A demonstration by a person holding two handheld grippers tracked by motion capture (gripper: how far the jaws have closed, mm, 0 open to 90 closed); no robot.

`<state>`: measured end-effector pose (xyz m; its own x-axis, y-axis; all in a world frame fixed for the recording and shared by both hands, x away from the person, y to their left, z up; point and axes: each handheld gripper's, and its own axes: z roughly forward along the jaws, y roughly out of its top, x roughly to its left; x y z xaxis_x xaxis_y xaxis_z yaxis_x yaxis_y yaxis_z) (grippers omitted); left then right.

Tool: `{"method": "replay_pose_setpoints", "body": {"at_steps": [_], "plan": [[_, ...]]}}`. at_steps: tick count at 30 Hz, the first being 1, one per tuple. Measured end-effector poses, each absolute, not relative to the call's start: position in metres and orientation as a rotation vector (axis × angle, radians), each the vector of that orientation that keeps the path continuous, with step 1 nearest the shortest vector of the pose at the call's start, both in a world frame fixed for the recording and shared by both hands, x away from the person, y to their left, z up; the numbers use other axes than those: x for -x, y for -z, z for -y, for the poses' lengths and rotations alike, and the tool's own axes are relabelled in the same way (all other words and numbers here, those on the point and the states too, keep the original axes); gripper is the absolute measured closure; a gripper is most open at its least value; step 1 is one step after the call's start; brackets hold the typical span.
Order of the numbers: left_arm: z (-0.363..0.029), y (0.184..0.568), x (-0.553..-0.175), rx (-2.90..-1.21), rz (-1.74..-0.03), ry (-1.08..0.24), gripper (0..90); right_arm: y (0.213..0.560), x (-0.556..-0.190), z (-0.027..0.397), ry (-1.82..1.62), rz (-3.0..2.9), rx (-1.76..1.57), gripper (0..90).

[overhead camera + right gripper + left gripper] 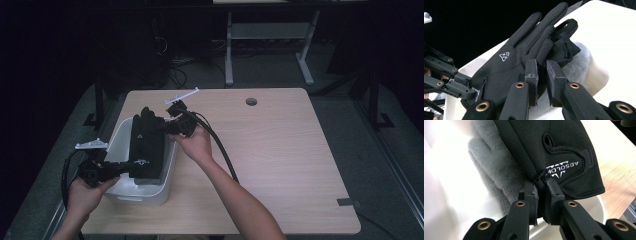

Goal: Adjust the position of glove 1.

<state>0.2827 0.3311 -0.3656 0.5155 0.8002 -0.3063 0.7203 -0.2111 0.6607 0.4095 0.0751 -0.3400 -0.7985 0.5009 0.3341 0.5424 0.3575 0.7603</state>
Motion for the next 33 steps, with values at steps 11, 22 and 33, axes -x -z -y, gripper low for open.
{"method": "replay_pose_setpoints", "body": {"at_steps": [11, 22, 33], "plan": [[-0.331, 0.372, -0.285, -1.993, -1.268, -0.09, 80.7, 0.356, -0.409, -0.076, 1.412, 2.553, 1.001, 79.6], [-0.336, 0.381, -0.287, -2.001, -1.295, -0.059, 79.6, 0.368, -0.408, -0.08, 1.368, 2.562, 1.018, 78.6], [-0.34, 0.375, -0.288, -1.98, -1.302, -0.078, 61.5, 0.365, -0.412, -0.072, 1.371, 2.59, 1.046, 62.1]]}}
